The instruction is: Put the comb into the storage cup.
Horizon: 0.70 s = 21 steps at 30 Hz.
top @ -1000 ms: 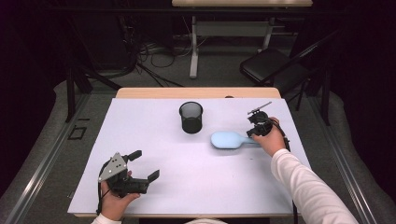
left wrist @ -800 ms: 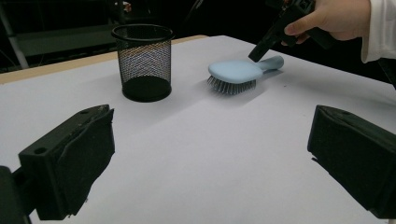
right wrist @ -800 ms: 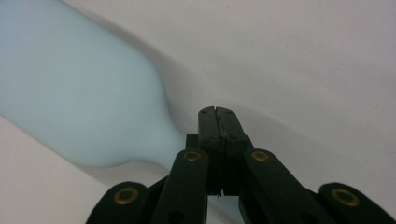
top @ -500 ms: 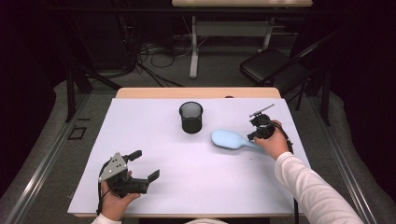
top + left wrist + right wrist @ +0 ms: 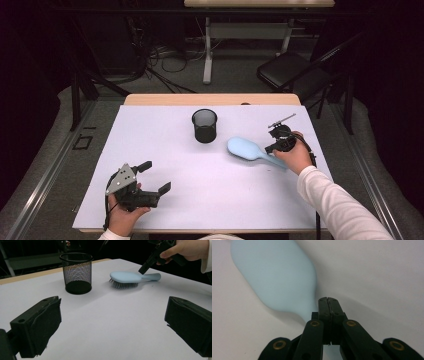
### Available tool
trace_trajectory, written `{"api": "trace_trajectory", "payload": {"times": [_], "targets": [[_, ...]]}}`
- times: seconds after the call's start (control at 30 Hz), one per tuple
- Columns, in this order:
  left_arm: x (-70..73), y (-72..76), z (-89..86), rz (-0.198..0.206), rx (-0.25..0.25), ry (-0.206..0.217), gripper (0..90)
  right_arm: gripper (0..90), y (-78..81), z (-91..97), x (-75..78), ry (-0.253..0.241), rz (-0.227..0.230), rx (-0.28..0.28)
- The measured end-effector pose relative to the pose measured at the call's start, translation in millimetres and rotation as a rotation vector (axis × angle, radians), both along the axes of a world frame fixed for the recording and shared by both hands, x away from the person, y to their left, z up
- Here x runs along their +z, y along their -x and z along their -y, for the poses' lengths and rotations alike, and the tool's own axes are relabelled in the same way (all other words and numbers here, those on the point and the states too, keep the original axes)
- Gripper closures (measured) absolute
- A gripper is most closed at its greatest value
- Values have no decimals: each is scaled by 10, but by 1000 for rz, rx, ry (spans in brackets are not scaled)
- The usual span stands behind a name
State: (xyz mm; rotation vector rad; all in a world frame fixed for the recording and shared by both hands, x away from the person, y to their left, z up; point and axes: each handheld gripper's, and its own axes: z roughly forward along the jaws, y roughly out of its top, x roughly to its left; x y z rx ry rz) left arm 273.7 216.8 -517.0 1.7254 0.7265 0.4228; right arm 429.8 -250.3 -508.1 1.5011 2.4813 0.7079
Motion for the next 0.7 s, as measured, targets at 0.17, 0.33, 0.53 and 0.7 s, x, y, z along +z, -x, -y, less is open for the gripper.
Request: {"api": "trace_trajectory", "payload": {"times": [0.17,0.33,0.53,0.7], "targets": [[0,0,1,0,-1,0,8,900,24,16,4,-26,4,4],[-1,1,4,-1,-1,-1,8,900,43,7,12,-34,-2,-3],[-2,-1,2,-1,-1,-1,8,891,32,15,11,-26,0,7],[-1,0,0,0,-1,-1,8,842,21,23,2,-39,12,-10]]}}
